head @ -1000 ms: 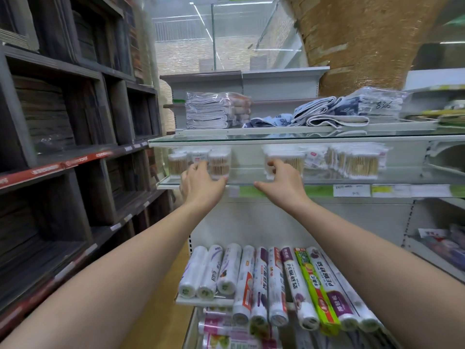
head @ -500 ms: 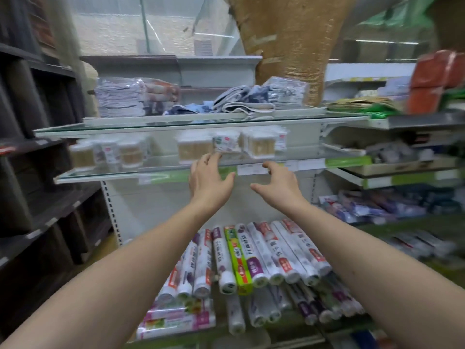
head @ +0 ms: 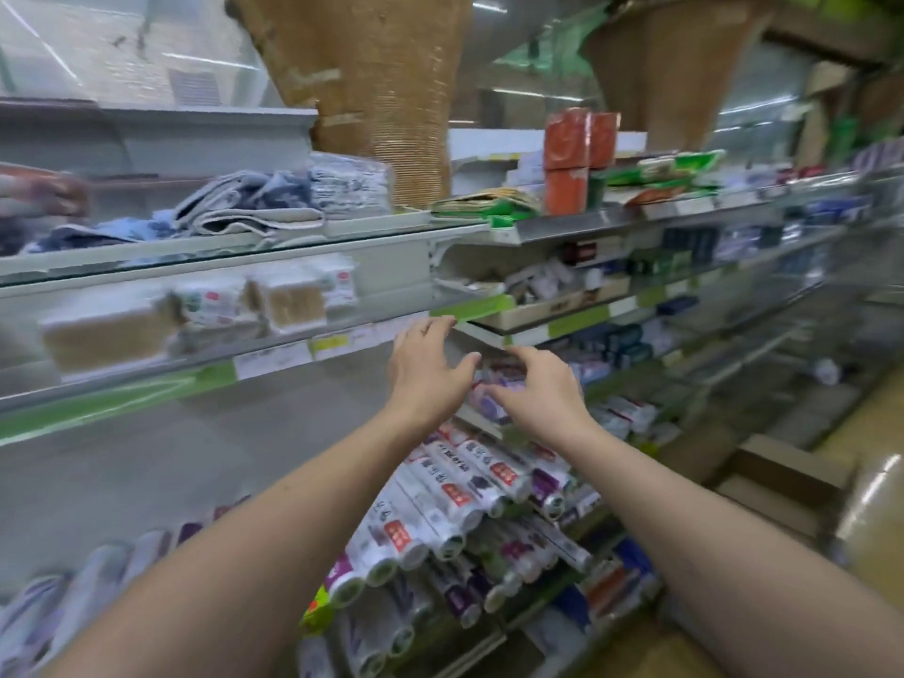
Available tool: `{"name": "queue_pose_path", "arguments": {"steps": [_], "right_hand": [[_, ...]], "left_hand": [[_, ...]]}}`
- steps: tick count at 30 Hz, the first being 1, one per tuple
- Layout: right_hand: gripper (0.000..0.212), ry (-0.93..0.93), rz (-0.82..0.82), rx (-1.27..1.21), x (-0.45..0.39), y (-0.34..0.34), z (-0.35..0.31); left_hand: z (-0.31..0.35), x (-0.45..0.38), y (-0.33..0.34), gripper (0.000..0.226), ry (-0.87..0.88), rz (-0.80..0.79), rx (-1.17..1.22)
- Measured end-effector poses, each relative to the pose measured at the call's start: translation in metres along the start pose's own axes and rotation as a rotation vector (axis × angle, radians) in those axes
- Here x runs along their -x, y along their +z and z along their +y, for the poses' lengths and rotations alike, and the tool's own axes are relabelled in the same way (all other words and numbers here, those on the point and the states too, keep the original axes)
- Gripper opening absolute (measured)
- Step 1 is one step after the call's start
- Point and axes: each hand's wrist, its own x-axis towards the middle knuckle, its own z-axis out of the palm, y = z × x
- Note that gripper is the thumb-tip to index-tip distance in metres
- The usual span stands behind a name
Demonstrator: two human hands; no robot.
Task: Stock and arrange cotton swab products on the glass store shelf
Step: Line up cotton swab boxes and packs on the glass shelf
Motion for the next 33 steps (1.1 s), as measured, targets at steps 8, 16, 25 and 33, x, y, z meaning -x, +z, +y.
{"name": "queue_pose_path", "arguments": {"steps": [8, 16, 25, 33], "right_hand": [[0.060, 0.003, 0.094, -0.032, -0.047, -0.021, 0.068], [0.061, -0.023, 0.161, -0.149, -0.115, -0.031, 0.111], [0.057, -0.040, 0.160, -0.131, -0.206, -0.032, 0.160], [0.061, -0.018, 0.135, -0.113, -0.261, -0.039, 0.198]], "left_hand": [[0.038, -0.054, 0.075, 0.050, 0.086, 0.036, 0.158], [0.050, -0.124, 0.135, 0.049, 0.074, 0.052, 0.156], [0.053, -0.201, 0.186, 0.043, -0.025, 0.018, 0.127], [0.064, -0.238, 0.227, 0.047, -0.049, -0.041, 0.087]]}}
